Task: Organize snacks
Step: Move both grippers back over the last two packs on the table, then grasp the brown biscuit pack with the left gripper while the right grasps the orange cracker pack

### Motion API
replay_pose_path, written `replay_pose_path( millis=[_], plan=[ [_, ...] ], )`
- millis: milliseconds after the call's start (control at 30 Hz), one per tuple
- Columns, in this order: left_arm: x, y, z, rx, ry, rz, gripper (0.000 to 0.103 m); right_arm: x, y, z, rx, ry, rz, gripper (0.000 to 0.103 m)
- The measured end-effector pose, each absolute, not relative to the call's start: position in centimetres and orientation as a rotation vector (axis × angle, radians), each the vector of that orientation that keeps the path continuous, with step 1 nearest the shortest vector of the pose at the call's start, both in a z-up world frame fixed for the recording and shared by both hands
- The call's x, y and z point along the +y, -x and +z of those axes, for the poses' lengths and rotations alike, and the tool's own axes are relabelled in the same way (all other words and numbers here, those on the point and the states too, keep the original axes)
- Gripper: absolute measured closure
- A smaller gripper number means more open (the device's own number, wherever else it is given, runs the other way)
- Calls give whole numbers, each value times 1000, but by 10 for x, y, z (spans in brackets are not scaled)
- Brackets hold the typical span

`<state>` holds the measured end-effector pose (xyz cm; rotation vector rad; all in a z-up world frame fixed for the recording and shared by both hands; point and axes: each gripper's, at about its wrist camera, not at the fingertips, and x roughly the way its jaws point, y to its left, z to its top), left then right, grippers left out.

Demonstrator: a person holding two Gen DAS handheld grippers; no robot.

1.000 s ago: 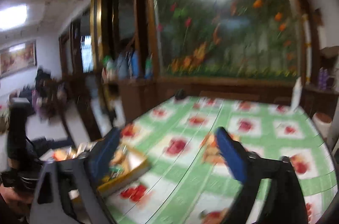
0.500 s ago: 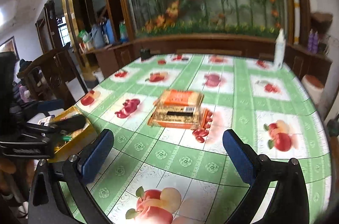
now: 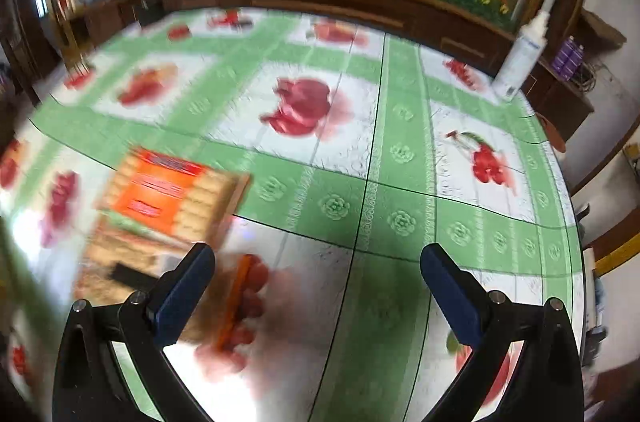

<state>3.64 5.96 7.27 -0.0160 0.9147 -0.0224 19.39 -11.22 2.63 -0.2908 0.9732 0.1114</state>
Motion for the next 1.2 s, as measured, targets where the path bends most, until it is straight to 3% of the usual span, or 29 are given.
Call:
replay_pose_path(
  millis=[333,533,733,833,967,1200],
  plan=[
    [72,-42,61,937,135,18,7,-85,-107,42,985,320,483,1],
    [71,-46,64,934,193,32,8,-94,-131,48,956,191,437,1],
    [77,-56,55,964,218,63,7,-56,-103,30,1010,335,550,1],
    [82,-62,44,990,272,59,7,-62,-83,44,949,376,581,1],
    [84,-60,47,975,310,66,8,-91,-120,60,871,312,359,1],
    [82,-60,45,988,280,75,8,-65,-120,23,985,410,413,1]
  ],
)
